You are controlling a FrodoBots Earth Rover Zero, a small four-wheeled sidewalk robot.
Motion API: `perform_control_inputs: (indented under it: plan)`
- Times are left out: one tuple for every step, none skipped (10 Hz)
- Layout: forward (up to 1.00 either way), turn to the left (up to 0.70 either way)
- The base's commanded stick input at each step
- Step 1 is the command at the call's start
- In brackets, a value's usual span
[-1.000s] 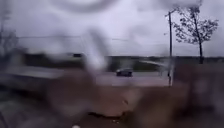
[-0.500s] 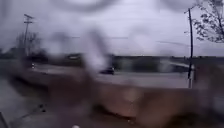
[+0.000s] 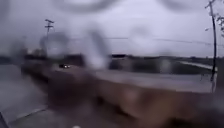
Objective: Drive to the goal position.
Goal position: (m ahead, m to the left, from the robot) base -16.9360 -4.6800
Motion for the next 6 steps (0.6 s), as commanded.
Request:
perform_control_inputs:
  plan:
    - [0.0,0.7]
    - [0.0,0.7]
    - [0.0,0.41]
    - [0.0,0.42]
    - [0.0,0.66]
    - [0.0,0.69]
